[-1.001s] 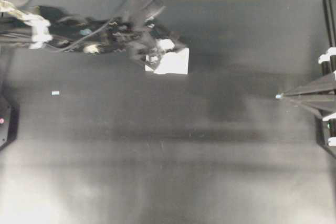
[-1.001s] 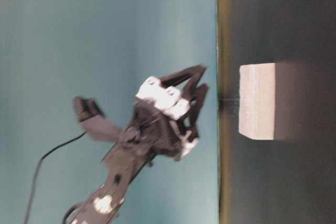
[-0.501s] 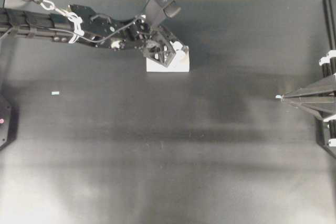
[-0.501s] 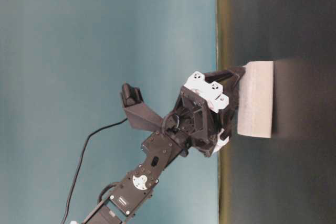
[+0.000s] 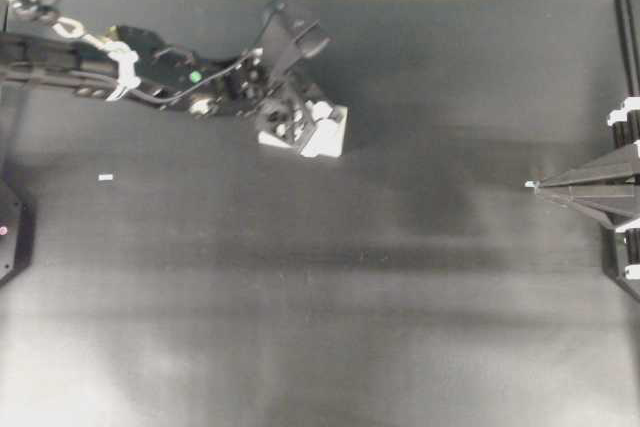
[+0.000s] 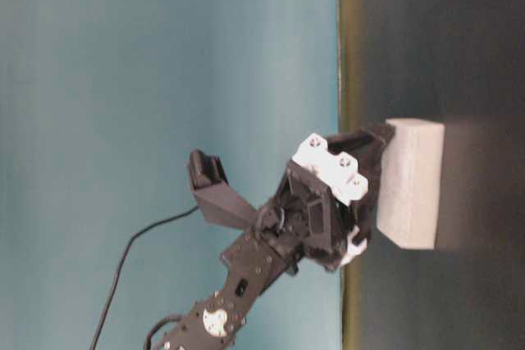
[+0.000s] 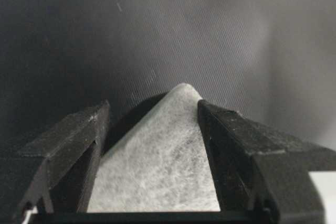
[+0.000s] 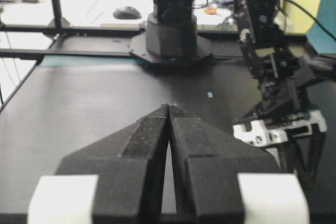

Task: Push the sponge with the left arm to wipe the table.
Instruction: 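Push the white sponge with the left gripper toward the near-left table area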

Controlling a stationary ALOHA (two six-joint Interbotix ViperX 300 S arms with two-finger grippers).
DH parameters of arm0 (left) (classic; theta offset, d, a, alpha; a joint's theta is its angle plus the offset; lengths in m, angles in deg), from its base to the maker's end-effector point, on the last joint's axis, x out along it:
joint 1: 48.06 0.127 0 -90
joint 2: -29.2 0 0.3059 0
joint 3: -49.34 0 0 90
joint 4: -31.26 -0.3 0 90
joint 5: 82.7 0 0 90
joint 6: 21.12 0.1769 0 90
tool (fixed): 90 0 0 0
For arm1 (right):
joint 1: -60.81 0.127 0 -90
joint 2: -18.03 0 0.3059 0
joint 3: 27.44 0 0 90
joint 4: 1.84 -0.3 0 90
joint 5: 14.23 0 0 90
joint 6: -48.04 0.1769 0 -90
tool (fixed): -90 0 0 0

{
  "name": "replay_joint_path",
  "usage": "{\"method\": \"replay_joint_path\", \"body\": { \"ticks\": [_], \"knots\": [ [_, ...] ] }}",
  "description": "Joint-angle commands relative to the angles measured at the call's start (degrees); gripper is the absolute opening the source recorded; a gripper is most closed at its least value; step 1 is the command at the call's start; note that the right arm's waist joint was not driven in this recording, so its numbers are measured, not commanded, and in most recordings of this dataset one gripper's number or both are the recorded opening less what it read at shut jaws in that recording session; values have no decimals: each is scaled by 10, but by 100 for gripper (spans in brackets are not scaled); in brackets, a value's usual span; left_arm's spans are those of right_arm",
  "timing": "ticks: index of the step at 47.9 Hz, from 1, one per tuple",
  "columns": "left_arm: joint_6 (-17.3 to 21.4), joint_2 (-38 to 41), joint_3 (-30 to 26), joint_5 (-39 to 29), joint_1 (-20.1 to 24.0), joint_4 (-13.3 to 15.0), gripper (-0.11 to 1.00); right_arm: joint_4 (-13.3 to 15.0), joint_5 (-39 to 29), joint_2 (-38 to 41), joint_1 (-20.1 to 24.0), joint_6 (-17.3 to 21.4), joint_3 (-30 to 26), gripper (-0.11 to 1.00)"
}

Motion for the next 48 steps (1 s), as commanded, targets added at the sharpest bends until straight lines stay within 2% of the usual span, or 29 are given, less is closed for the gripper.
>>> {"method": "replay_joint_path", "body": {
  "ticks": [1,11,32,40,48],
  "knots": [
    [-11,-21,18,7,-11,-2,64,-1,3,3,0,-4,-3,-1],
    [-40,-54,63,34,-43,-2,64,-1,4,3,0,-3,-3,-1],
    [-93,-117,142,36,-111,-2,64,-1,-2,3,0,4,-3,-1],
    [-120,-140,163,36,-151,-2,64,0,-5,3,0,7,-3,-1],
    [-130,-156,188,33,-198,-2,64,-1,-5,3,0,7,-3,-1]
  ]
}}
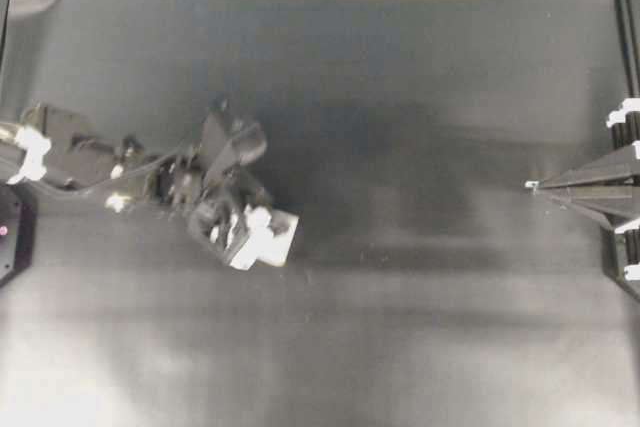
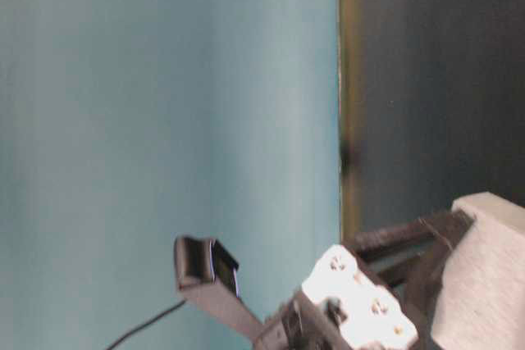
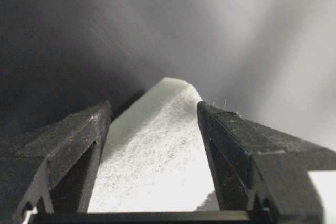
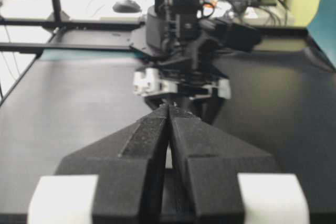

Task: Push the sponge with the left arm to wipe the table.
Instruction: 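Push the white sponge with the left gripper toward the near-left table area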

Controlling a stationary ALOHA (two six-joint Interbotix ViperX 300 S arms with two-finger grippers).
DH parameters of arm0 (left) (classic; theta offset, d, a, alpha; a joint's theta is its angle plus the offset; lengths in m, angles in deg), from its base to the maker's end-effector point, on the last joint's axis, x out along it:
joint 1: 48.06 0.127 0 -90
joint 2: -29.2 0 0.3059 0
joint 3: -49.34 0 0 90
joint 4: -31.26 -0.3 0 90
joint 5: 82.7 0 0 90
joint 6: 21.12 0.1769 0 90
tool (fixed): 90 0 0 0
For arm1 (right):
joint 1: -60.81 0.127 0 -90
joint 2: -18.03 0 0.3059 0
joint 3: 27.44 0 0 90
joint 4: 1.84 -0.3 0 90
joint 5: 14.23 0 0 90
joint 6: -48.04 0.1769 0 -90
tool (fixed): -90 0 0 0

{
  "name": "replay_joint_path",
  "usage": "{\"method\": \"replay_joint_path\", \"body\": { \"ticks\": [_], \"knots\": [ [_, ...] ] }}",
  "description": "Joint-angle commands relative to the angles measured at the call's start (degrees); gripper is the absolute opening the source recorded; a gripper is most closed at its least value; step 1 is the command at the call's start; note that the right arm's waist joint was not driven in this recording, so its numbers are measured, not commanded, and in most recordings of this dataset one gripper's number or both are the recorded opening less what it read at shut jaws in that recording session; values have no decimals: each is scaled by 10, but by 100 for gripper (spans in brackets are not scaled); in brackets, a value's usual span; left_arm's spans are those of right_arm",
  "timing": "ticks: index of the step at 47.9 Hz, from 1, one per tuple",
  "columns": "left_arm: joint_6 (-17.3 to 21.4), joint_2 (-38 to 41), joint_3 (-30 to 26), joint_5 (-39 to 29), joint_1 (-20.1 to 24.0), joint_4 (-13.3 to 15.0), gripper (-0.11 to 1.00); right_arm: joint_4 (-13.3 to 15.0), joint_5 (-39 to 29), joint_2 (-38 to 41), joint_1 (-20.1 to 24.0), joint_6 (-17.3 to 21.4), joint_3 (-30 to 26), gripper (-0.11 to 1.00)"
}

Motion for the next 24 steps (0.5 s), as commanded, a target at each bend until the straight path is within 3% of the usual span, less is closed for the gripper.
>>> {"method": "replay_joint_path", "body": {
  "ticks": [1,9,24],
  "knots": [
    [-4,-16,11,1,-27,-2,64,-1,4,1,0,5,-4,-1],
    [-23,-26,40,1,-42,-2,64,-1,3,2,0,5,-4,-1],
    [-11,-33,55,-4,-13,-2,64,-1,3,2,0,6,-4,-1]
  ]
}}
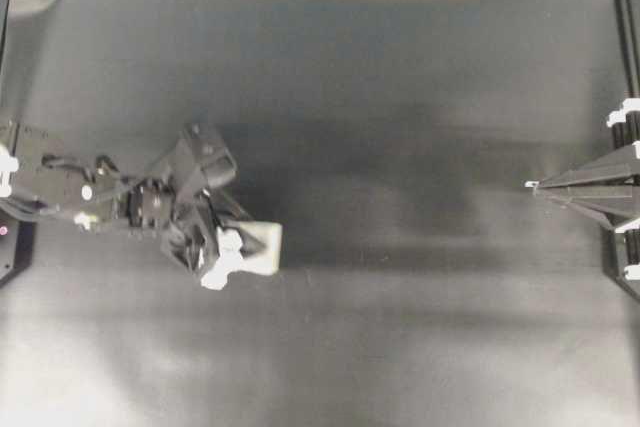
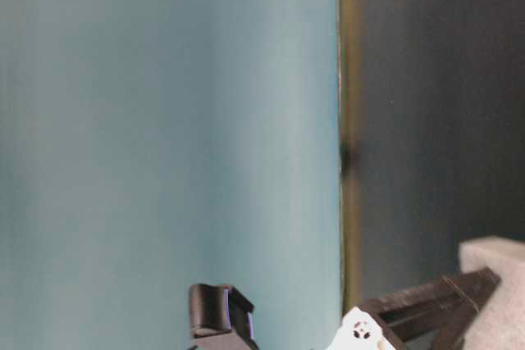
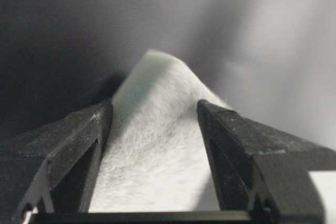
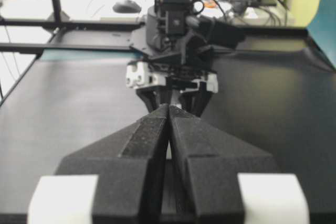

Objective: Push the sponge with the left arm to wipe the table.

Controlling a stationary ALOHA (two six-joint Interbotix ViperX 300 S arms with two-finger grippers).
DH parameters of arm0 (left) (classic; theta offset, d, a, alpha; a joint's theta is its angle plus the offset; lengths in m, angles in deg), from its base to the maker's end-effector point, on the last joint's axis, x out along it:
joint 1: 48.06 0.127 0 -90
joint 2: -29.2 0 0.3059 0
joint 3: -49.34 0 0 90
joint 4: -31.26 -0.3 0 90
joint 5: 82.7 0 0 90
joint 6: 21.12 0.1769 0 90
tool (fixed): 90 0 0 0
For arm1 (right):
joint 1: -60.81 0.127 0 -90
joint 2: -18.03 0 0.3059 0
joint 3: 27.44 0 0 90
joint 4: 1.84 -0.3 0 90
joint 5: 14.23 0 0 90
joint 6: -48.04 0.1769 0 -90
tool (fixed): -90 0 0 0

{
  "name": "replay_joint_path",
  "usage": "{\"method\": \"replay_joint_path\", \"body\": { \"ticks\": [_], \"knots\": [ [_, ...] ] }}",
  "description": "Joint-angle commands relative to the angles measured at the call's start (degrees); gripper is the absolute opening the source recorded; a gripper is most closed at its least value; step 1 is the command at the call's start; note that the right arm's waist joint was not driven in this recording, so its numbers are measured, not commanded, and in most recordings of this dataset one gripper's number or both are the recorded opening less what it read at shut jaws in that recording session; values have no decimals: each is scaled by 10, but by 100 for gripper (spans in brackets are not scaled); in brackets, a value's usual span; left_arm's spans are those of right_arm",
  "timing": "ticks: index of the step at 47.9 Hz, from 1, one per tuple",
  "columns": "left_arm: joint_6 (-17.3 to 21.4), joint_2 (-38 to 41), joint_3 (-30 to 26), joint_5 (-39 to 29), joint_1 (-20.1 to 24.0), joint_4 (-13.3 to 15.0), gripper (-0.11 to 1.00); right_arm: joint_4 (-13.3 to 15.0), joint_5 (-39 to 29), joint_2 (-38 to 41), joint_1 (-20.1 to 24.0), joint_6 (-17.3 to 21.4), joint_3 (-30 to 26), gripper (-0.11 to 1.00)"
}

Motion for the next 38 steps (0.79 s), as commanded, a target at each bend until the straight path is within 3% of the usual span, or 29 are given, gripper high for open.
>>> {"method": "replay_joint_path", "body": {
  "ticks": [1,16,26,38],
  "knots": [
    [1,-5,-1,-4,-4,-2,64,-1,2,3,0,5,-2,-1],
    [-46,-22,8,-100,-65,-2,64,-1,-3,2,0,4,-1,-1],
    [-98,-60,13,-105,-111,-2,64,-1,-4,3,0,4,4,-1],
    [-109,-94,11,-93,-120,-2,64,0,-4,1,0,4,7,-1]
  ]
}}
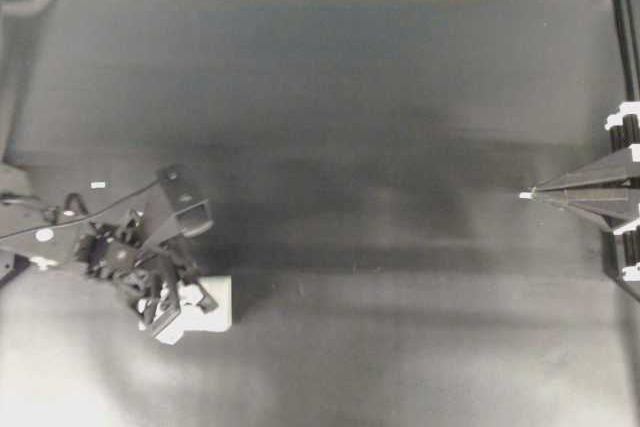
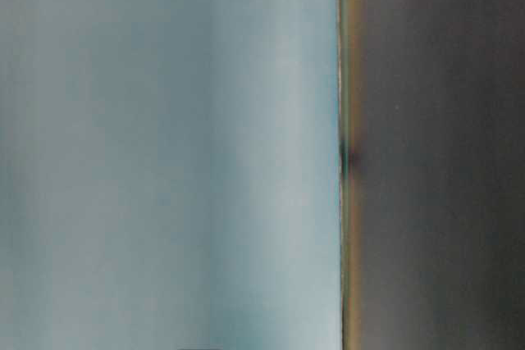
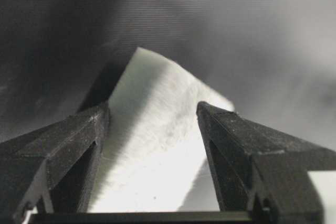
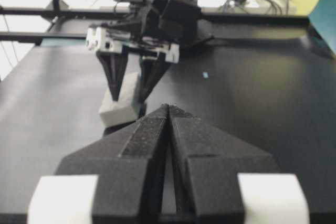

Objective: Push the sponge with the left arm to wipe the table.

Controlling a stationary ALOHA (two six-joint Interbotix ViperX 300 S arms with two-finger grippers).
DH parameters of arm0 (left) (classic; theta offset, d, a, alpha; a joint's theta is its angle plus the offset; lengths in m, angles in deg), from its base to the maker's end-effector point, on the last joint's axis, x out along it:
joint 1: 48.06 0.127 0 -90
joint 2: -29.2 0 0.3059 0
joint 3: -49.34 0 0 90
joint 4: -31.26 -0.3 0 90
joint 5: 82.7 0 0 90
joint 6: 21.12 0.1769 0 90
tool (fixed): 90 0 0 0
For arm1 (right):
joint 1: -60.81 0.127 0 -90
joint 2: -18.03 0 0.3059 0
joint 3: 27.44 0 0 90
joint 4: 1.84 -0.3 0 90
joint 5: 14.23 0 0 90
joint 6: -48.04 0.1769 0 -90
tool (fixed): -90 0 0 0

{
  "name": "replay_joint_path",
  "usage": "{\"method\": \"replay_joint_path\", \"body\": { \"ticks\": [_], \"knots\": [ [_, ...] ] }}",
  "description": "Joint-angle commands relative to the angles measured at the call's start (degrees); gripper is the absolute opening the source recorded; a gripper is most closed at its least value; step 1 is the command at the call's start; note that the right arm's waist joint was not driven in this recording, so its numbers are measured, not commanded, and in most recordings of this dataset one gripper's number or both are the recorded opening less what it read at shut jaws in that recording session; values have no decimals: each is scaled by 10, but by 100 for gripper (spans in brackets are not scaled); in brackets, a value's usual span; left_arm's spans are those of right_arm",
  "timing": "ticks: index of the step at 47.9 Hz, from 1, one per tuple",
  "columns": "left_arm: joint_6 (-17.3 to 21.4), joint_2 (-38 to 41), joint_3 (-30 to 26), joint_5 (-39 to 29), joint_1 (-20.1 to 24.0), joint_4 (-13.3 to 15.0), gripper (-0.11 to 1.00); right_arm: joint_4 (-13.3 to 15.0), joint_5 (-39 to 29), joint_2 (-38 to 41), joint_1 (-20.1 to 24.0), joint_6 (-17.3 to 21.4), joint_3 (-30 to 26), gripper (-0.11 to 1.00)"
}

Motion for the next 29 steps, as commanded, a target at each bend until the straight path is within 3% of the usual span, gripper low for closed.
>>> {"method": "replay_joint_path", "body": {
  "ticks": [1,11,29],
  "knots": [
    [-1,-10,-11,4,-10,-2,64,-1,3,1,0,4,-4,-1],
    [-14,-13,-4,-10,-73,-2,63,-1,-5,-4,0,4,-3,-1],
    [-16,-77,15,-8,-92,-2,63,0,-9,-17,0,4,-3,-1]
  ]
}}
